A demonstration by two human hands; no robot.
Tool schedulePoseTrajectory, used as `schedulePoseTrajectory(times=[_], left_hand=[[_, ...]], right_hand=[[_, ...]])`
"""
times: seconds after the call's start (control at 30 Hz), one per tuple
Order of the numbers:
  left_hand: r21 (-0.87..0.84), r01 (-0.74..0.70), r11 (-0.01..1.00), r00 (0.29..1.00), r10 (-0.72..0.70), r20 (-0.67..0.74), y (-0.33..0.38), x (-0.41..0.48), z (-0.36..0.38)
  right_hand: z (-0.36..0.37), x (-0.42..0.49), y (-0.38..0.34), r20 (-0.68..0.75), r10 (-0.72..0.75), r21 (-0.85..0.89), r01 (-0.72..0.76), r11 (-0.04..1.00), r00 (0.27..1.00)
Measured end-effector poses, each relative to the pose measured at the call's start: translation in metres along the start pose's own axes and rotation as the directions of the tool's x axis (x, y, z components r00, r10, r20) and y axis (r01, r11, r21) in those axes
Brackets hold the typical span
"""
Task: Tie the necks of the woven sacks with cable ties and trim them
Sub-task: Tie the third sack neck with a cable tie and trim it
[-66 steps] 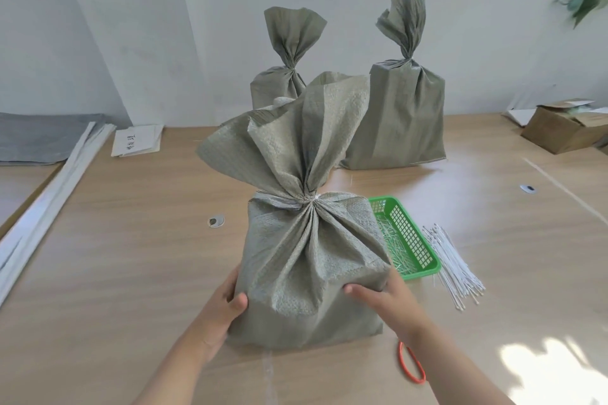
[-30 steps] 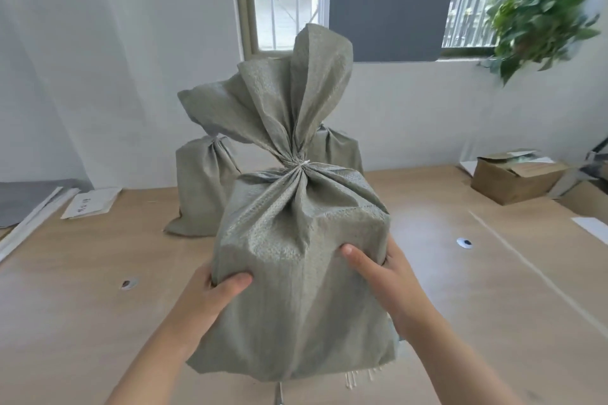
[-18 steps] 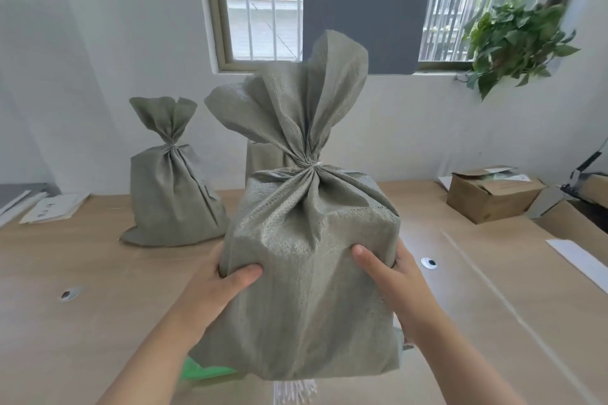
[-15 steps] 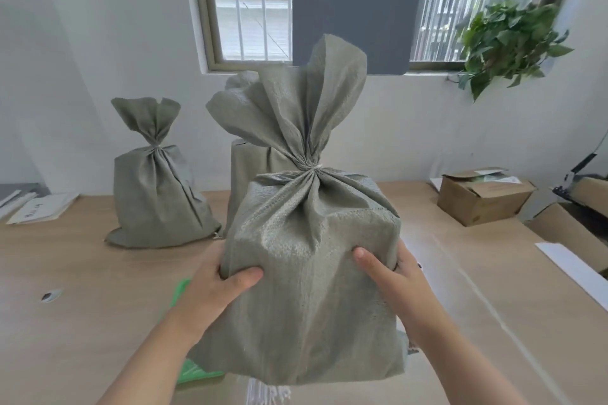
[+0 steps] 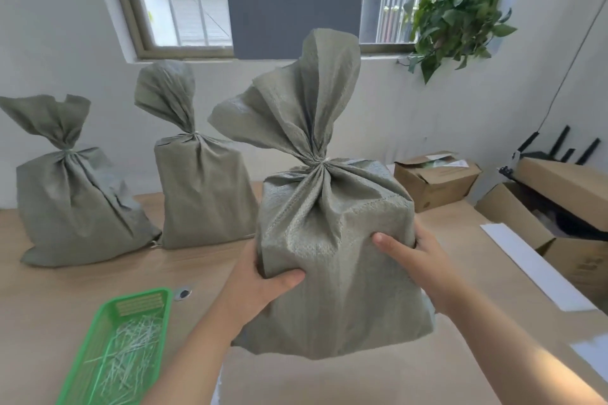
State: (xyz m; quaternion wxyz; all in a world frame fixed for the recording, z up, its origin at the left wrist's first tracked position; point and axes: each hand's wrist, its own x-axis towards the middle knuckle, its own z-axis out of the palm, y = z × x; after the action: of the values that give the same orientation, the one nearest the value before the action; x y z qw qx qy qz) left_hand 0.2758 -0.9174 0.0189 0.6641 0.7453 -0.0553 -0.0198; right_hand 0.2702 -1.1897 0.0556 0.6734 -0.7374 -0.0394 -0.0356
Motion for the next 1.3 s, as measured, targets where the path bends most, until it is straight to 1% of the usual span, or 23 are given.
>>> schedulePoseTrajectory(times=[0.13,0.2,0.3,0.53,0.67,0.77,0.9,0.97,1.3], left_hand=[[0.019,0.016,1.000,1.000,-0.016,0.007,-0.003,0.034,0.023],[0.028,0.007,1.000,1.000,-0.007,0.004,-0.005,0.054,0.037],[0.055,0.028,0.998,1.000,-0.029,0.007,-0.011,0.093,0.058],[0.137,0.096,0.986,0.995,-0.099,0.017,-0.025,0.198,0.111],[0.188,0.108,0.976,0.993,-0.115,0.027,-0.035,0.264,0.128],[0.204,0.127,0.971,0.991,-0.131,0.008,-0.046,0.306,0.130],[0.240,0.140,0.961,0.990,-0.143,-0.007,-0.057,0.355,0.126],[0.229,0.141,0.963,0.990,-0.144,-0.004,-0.062,0.373,0.125],[0.213,0.142,0.967,0.990,-0.136,-0.045,-0.107,0.439,0.100]], right_hand=[[-0.023,0.025,0.003,-0.013,0.005,-0.022,-0.005,1.000,1.000],[-0.037,0.044,0.007,-0.003,-0.014,-0.024,0.014,1.000,1.000],[-0.062,0.079,0.020,0.016,-0.043,-0.027,0.044,0.999,0.999],[-0.130,0.190,0.067,0.089,0.002,-0.031,0.001,1.000,0.996],[-0.151,0.259,0.096,0.118,-0.010,-0.051,0.016,0.999,0.993],[-0.155,0.303,0.114,0.157,-0.022,-0.022,0.026,0.999,0.987],[-0.155,0.354,0.135,0.156,-0.030,-0.015,0.033,0.999,0.987],[-0.152,0.375,0.144,0.159,-0.030,-0.002,0.030,1.000,0.987],[-0.126,0.444,0.179,0.172,-0.046,-0.024,0.051,0.998,0.984]])
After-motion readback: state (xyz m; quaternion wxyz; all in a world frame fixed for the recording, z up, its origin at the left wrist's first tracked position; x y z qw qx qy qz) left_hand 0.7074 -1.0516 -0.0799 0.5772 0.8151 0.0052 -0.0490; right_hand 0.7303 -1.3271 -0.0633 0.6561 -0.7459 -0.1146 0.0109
